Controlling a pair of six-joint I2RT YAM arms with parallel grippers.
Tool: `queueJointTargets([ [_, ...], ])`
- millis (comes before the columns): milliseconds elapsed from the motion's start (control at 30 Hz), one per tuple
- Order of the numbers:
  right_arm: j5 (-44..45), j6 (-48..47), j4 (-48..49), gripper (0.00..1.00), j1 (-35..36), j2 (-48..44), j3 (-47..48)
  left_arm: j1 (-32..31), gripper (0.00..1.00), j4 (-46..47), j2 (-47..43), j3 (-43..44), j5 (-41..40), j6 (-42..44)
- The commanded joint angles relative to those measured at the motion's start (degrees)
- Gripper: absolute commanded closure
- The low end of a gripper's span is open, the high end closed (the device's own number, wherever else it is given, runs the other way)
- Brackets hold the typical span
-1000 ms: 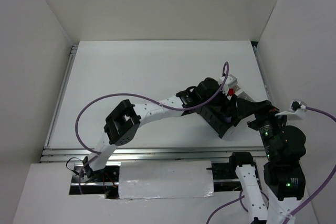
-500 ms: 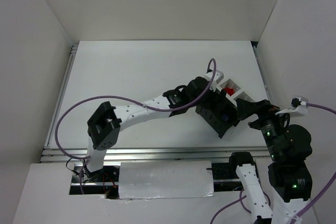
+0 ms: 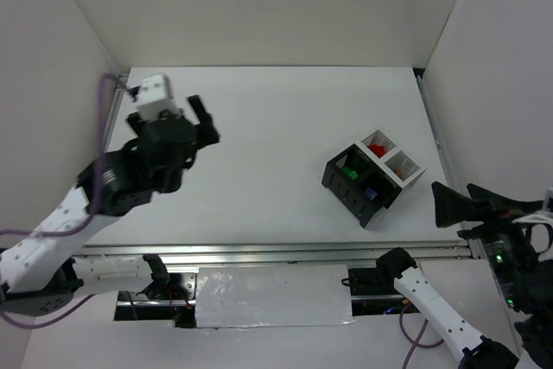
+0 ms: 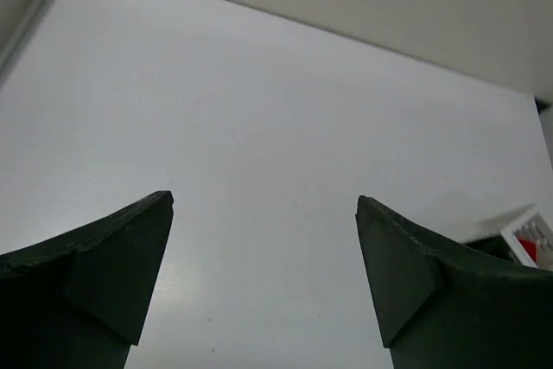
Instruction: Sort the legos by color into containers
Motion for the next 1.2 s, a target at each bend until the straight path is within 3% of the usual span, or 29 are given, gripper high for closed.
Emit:
queueJointTargets([
  [0, 3.7, -1.9, -5.4, 0.00, 1.7, -1.4, 5.7, -0.4, 0.00, -19.9, -7.7, 1.6, -14.5, -11.4],
  [33, 4.0, -1.6, -7.1, 0.00, 1.9, -1.5, 8.7, -0.4, 0.01, -26.2, -9.4, 2.8, -15.4, -12.7],
  [133, 4.8, -1.1, -11.0, 0.00, 2.6, -1.8, 15.1, 0.2, 0.00, -33.2, -15.2, 4.1, -17.4, -14.2],
  [233, 4.7, 0.5, -13.7, 0.00, 3.3, -2.6, 19.0, 4.8, 0.01, -33.2, -21.9, 3.0, -16.0, -8.7],
  [500, 1.5, 3.2, -19.5, 0.00, 3.2, -4.2, 18.3, 14.9, 0.00, -33.0, -28.9, 0.8, -10.9, -0.3],
  [1167, 4.4, 3.5, -19.0, 0.00, 3.5, -6.4, 15.1, 15.8, 0.00, -30.4, -32.0, -0.8, -7.6, 0.6],
])
